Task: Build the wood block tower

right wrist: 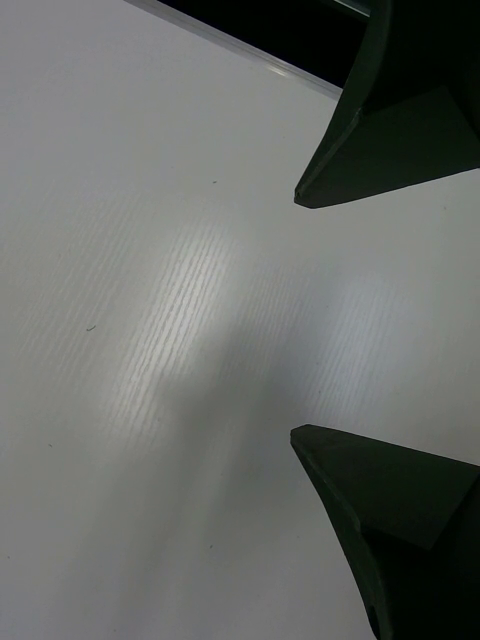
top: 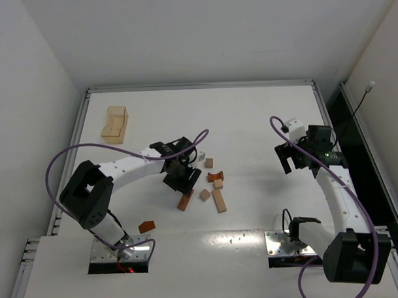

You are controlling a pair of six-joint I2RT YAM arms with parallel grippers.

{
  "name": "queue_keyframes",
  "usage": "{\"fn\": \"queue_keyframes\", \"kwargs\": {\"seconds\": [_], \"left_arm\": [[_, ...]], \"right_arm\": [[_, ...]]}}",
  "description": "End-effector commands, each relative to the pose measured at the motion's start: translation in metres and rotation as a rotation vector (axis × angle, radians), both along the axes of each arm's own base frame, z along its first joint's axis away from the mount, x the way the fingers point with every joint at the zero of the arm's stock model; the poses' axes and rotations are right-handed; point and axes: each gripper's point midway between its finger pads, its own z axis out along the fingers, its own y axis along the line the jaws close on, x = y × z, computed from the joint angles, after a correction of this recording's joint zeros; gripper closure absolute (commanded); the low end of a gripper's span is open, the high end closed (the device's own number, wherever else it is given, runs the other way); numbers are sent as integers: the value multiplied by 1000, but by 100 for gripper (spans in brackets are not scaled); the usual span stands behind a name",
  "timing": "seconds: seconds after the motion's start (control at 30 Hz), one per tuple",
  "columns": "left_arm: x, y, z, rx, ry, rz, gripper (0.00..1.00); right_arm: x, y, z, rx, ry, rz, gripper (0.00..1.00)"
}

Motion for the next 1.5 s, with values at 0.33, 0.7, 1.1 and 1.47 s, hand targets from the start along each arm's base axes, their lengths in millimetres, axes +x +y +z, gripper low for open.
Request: {"fn": "queue_keyframes", "kwargs": {"seconds": [0.33, 0.7, 1.1, 1.47], "left_arm": [[-5, -10, -21, 15, 45, 21, 43], [-8, -12, -44, 65, 78, 34, 46], [-2, -9, -65, 159, 2, 30, 57], [20, 0, -62, 241, -137, -1, 100]], "right_arm": [[6, -7, 17, -31, -56, -18, 12], [2, -10, 10, -43, -36, -29, 12], [0, -12, 4, -55, -26, -28, 12], [0, -12, 2, -55, -26, -28, 12]]}}
